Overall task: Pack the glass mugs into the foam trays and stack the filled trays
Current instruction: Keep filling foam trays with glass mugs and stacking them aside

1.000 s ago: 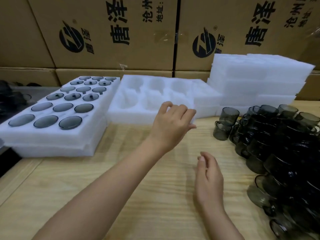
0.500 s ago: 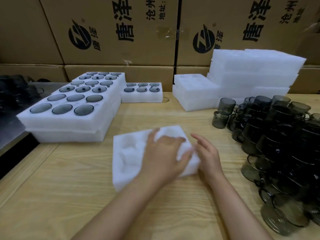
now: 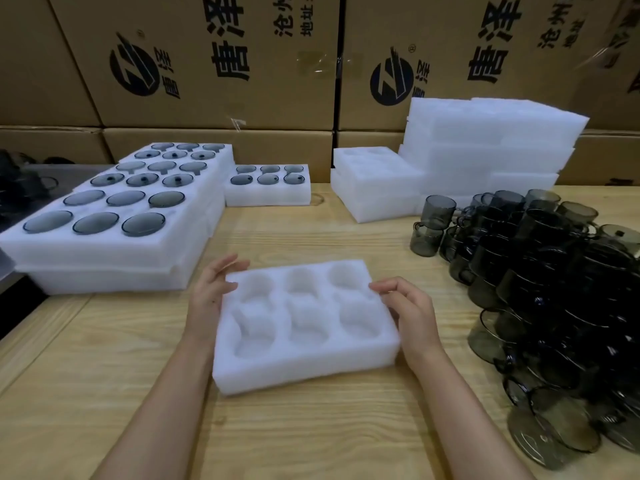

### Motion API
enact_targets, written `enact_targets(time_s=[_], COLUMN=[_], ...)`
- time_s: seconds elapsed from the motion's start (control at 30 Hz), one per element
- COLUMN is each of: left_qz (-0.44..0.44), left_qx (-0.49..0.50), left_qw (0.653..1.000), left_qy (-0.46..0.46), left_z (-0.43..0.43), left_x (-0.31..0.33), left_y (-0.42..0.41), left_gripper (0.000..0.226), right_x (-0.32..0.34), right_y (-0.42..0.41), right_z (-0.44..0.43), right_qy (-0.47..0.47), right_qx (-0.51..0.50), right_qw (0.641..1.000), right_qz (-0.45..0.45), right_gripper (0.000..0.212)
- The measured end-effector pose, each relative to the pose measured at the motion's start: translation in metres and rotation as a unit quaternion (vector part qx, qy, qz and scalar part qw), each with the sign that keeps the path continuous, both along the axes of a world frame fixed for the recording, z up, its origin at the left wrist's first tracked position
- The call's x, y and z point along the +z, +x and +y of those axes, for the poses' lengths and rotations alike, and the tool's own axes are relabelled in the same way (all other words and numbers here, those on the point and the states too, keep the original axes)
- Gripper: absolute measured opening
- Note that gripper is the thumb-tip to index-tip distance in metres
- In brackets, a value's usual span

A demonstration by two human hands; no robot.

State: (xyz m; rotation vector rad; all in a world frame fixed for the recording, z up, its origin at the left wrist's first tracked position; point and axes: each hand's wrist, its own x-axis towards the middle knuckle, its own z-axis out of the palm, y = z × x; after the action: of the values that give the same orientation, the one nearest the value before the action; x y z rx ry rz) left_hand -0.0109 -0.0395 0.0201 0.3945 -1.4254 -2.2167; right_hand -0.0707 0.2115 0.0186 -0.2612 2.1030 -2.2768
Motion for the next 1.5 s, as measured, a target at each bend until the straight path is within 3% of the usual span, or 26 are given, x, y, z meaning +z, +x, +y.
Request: enact_targets(time_s=[0.07,0.17,0.23,0.3,0.4,0.5,0.67,1.07,1.13,1.23,1.3,1.4,1.5], left_qz=[-0.022,-0.04,-0.037,-0.029,-0.018,-0.02,-0.016,-0.009,-0.01,-0.011,-0.008,0.006,0.007], left_qx=[-0.052,-0.095,-0.111,-0.127,-0.142,-0.15,-0.175,-0.205,-0.209,-0.21,-0.21,-0.174,-0.092], left_qw=[0.998,0.993,0.991,0.99,0.989,0.987,0.981,0.976,0.975,0.975,0.975,0.982,0.983], left_qy=[-0.034,-0.059,-0.063,-0.059,-0.042,-0.053,-0.082,-0.072,-0.077,-0.075,-0.074,-0.079,-0.161], left_z=[0.002,0.004,0.005,0.007,0.007,0.008,0.01,0.009,0.008,0.007,0.006,0.004,0.0], left_x=[-0.001,0.002,0.001,-0.002,-0.006,-0.005,-0.007,-0.009,-0.009,-0.009,-0.009,-0.003,0.014], left_y=[-0.004,-0.007,-0.007,-0.006,-0.005,-0.007,-0.006,-0.005,-0.005,-0.003,-0.001,0.0,-0.002], left_gripper=[0.05,0.057,0.058,0.055,0.045,0.04,0.038,0.044,0.045,0.047,0.047,0.039,0.031], right_x=[0.003,0.011,0.02,0.027,0.025,0.008,-0.017,-0.02,-0.017,-0.003,0.012,0.045,0.076], right_y=[0.004,0.014,0.03,0.052,0.09,0.113,0.12,0.115,0.109,0.096,0.085,0.065,0.045], right_z=[0.007,0.015,0.018,0.025,0.053,0.093,0.128,0.087,0.078,0.074,0.072,0.062,0.042], right_qy=[0.069,0.223,0.354,0.426,0.426,0.462,0.539,0.503,0.519,0.508,0.499,0.446,0.395], right_qx=[-0.038,-0.091,-0.105,-0.151,-0.308,-0.418,-0.396,-0.281,-0.246,-0.201,-0.213,-0.214,-0.092], right_qw=[0.996,0.966,0.919,0.867,0.781,0.711,0.717,0.768,0.776,0.814,0.813,0.831,0.858], right_qz=[0.045,0.096,0.137,0.206,0.337,0.325,0.196,0.28,0.262,0.198,0.214,0.254,0.315], right_gripper=[0.008,0.019,0.02,0.018,0.023,0.029,0.051,0.035,0.016,0.016,0.014,0.013,0.019])
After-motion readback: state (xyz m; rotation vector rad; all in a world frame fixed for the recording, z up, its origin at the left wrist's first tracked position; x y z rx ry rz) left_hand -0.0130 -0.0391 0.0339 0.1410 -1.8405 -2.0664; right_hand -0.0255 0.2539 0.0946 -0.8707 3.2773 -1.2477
